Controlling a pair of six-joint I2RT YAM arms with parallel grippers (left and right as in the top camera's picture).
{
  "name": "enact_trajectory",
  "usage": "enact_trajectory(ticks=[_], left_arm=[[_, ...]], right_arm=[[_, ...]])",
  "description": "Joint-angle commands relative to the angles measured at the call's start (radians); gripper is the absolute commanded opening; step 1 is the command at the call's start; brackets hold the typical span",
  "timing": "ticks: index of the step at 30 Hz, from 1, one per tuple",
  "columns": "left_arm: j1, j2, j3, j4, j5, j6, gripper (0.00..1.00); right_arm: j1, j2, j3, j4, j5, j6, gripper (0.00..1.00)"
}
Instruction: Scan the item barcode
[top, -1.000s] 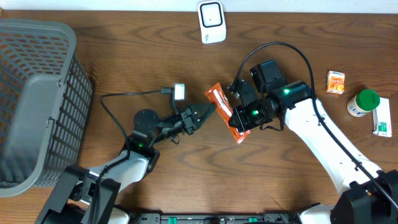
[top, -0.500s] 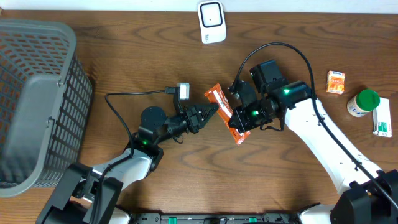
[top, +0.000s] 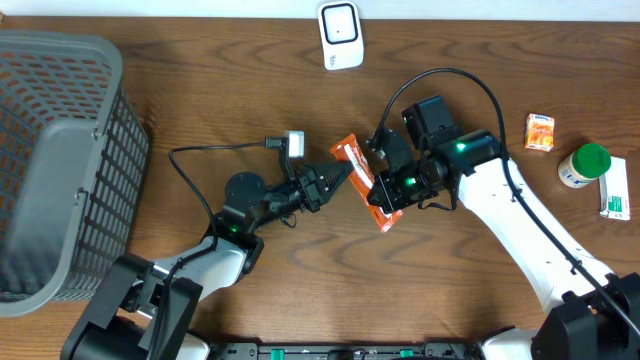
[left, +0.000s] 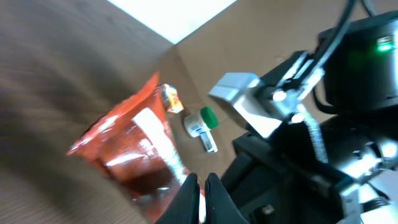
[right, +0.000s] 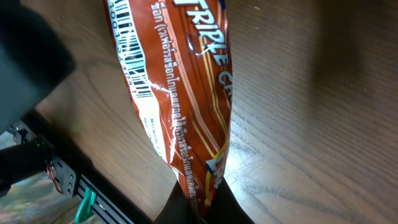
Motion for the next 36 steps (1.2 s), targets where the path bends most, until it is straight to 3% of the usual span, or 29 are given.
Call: enact_trajectory(ticks=[1,25,36], left_arm=[[-0.003,0.007,0.022,0.019,0.02,-0.017,0.07],[-0.042,0.014,0.053,-0.088,-0.005,-0.009,0.07],[-0.005,0.179,0.148,-0.099,-0.006,-0.013,0.07]], right_arm=[[-0.004,-0.01,0.005,-0.001,-0.019,0.01,0.01],[-0.004,-0.01,0.005,-0.001,-0.02,0.011,0.01],[-0.003,-0.01,0.006,-0.032,-0.034,0.005,0.01]])
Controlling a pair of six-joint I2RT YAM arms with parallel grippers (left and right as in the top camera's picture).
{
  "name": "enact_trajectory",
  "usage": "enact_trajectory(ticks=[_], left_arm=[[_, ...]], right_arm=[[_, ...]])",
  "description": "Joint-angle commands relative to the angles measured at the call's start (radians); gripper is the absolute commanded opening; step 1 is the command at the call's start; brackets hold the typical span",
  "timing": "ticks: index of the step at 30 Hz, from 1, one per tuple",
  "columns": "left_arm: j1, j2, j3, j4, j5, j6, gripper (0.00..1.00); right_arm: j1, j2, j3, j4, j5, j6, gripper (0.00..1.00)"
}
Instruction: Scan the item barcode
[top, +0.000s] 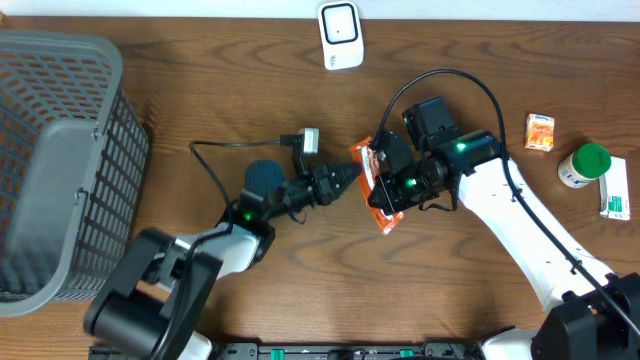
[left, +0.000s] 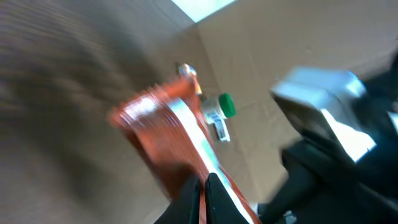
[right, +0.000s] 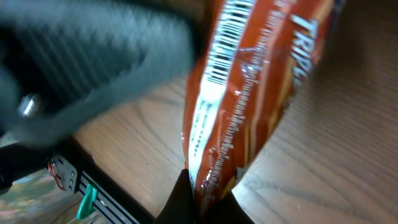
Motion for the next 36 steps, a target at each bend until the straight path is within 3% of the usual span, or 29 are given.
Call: enact_trajectory(ticks=[1,9,13,19,28,36], left_arm=[[0.032,0.066,0.079,-0.003,0.003,0.005,0.08],[0.187,0.114,0.207,-0.021,0.072,0.017,0.07],[0.319,0.114,0.217,-0.032,0.177,0.018,0.08],[0.494,0.114,0.217,-0.192,0.221,0.069,0.07],[0.482,0.114,0.217,-0.286,0.243,0.28,0.08],[0.476,0.114,0.217,-0.404,0.151,0.382,0.07]], right_arm=[[-0.003,-0.01,0.006,-0.015,-0.032,0.0,0.01],[-0.003,-0.01,0.006,-0.02,-0.009,-0.003,0.01],[-0.004,-0.01,0.01,0.005,0.129,0.029,0.01],[-0.004,-0.01,0.039,0.061,0.341,0.072,0.01],[-0.004,0.04,0.076,0.317,0.671,0.132,0.01],[-0.002,0.291,0.291,0.465,0.886,0.096,0.01]])
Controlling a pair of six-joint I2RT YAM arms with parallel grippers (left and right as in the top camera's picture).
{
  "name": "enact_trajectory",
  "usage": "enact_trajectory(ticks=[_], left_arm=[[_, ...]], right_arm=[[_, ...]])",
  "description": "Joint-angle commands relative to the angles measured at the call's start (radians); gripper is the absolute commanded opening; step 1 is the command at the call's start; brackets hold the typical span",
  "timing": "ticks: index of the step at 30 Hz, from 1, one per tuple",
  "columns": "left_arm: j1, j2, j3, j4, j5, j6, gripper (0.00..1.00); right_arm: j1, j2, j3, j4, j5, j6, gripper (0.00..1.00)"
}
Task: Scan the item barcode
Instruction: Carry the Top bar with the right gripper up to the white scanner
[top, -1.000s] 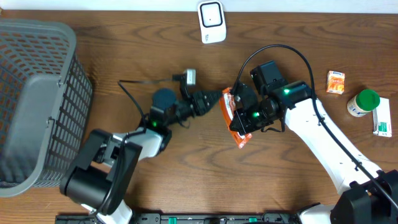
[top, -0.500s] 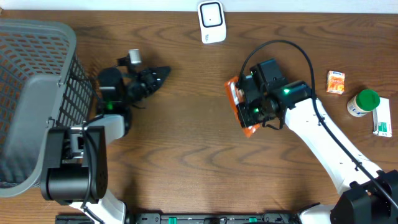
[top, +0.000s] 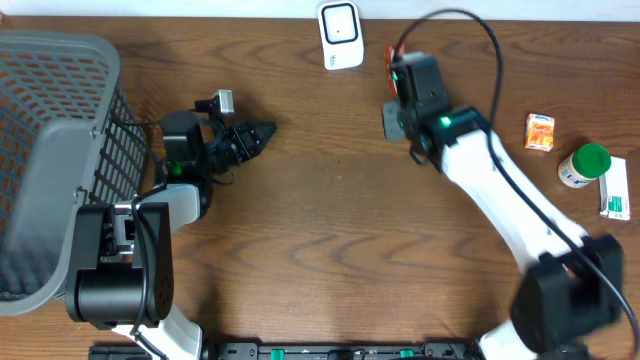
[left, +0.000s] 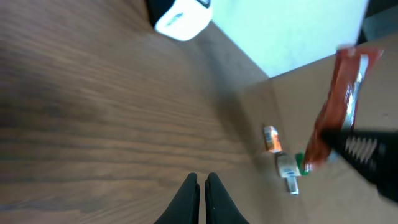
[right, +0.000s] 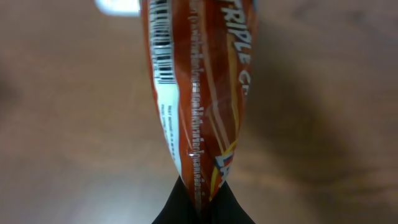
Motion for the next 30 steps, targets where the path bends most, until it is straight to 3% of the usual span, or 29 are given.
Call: enact_trajectory(ticks=[1,6,11,21,30], left_arm=[[-0.004,0.002,0.009,-0.018,-0.032,0.087,0.07],[-0.036,0.002,0.009,-0.056,-0.08,0.137,0.07],[-0.099,0.002,0.009,-0.181,-0.256,0.222,0.07],[-0.25,0.002,0.009,-0.253,-0.539,0.276,0.08],[-0.279,0.002,0.009,-0.279,-0.609,0.294,0.07]], right_arm=[[-0.002,0.14,0.137,0.028,0.182,-0.029,0.01],[-0.002,0.405,0.43,0.034,0.343,-0.165,0.01],[0.002,0.579,0.655,0.079,0.422,-0.326,0.01],[0.066,0.794,0.698,0.457,0.633,-0.899,0.01],[0.088,0.836,0.695,0.431,0.615,-0.893,0.01]])
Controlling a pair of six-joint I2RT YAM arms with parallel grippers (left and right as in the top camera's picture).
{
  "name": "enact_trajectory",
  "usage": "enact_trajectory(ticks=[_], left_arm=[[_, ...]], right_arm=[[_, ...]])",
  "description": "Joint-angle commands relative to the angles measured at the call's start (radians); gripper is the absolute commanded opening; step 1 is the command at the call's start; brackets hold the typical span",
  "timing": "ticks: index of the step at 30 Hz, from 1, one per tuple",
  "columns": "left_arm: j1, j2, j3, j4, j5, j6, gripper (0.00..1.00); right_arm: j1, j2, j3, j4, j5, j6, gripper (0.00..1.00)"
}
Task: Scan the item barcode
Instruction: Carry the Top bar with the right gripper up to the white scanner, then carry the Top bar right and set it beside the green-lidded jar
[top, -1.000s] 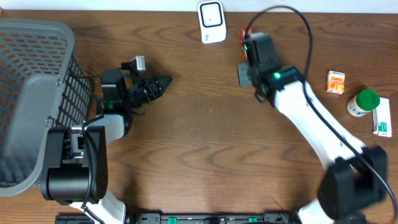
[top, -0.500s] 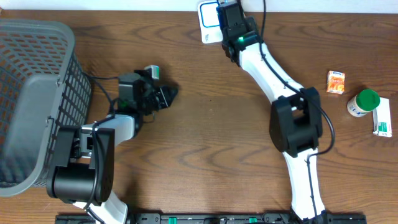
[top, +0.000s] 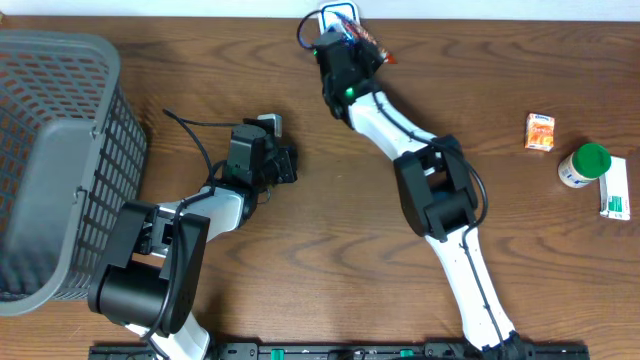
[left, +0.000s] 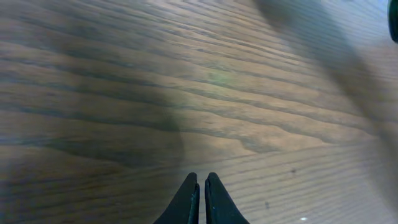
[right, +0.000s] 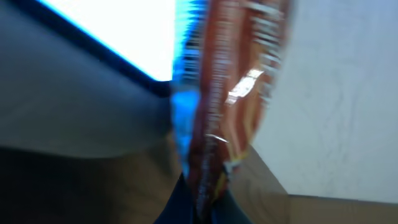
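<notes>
My right gripper is at the table's far edge, shut on the orange snack packet. It holds the packet right against the white scanner, which is mostly hidden behind it. In the right wrist view the packet rises blurred from the gripper, with blue light along its left edge. My left gripper is shut and holds nothing, low over the wood left of the middle. In the left wrist view its fingertips nearly touch each other.
A grey mesh basket fills the left side. At the far right lie a small orange box, a green-capped bottle and a white pack. The left arm's cable loops over the table.
My right gripper has moved left with the packet, from just right of the scanner to right over it. My left gripper, still shut, is now a little further right and nearer the front.
First my right gripper held the packet at mid-table, with the left gripper's shut tips at its other end. Then the packet was turned edge-on, both grippers still close. Then the left was away to the left and the right held the packet beside the scanner, now at it.
</notes>
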Motion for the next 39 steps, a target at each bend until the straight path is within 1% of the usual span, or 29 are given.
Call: enact_trajectory(ticks=[1,6,9,10,14,16,19,22,24,27,31,34,38,39], left_arm=[[0.001,0.002,0.008,-0.002,-0.05,0.024,0.08],[0.001,0.002,0.008,-0.011,-0.101,0.024,0.08],[0.001,0.002,0.008,-0.01,-0.102,0.024,0.09],[0.001,0.002,0.008,-0.01,-0.103,0.024,0.11],[0.001,0.002,0.008,-0.01,-0.111,0.024,0.11],[0.001,0.002,0.008,-0.01,-0.114,0.024,0.11],[0.001,-0.003,0.008,-0.01,-0.113,0.024,0.12],[-0.004,-0.012,0.008,-0.011,-0.108,0.023,0.11],[-0.016,-0.019,0.008,-0.016,-0.109,0.024,0.13],[-0.026,-0.027,0.008,-0.021,-0.109,0.023,0.15],[-0.03,-0.04,0.008,-0.032,-0.108,0.015,0.15],[-0.03,-0.05,0.008,-0.048,-0.105,0.014,0.15],[-0.03,-0.054,0.008,-0.051,-0.104,-0.008,0.15],[-0.03,-0.054,0.008,-0.051,-0.104,-0.012,0.15]], right_arm=[[-0.002,-0.008,0.016,-0.008,0.026,-0.046,0.01],[-0.002,-0.011,0.016,-0.008,0.041,-0.095,0.01],[0.003,-0.037,0.016,-0.032,0.046,-0.082,0.01],[0.005,-0.058,0.016,-0.056,0.038,-0.058,0.01],[0.006,-0.177,0.016,-0.203,-0.01,0.053,0.01],[-0.002,-0.297,0.016,-0.327,-0.018,0.154,0.01],[-0.026,-0.434,0.016,-0.47,-0.06,0.245,0.01],[-0.08,-0.552,0.016,-0.575,-0.074,0.351,0.01],[-0.156,-0.624,0.016,-0.69,-0.074,0.439,0.01],[-0.269,-0.656,0.016,-0.829,-0.087,0.547,0.01],[-0.473,-0.649,0.005,-0.99,-0.219,0.685,0.01],[-0.627,-0.644,-0.045,-1.015,-0.309,0.745,0.01],[-0.809,-0.644,-0.162,-0.969,-0.402,0.767,0.01],[-0.835,-0.644,-0.185,-0.958,-0.41,0.773,0.01]])
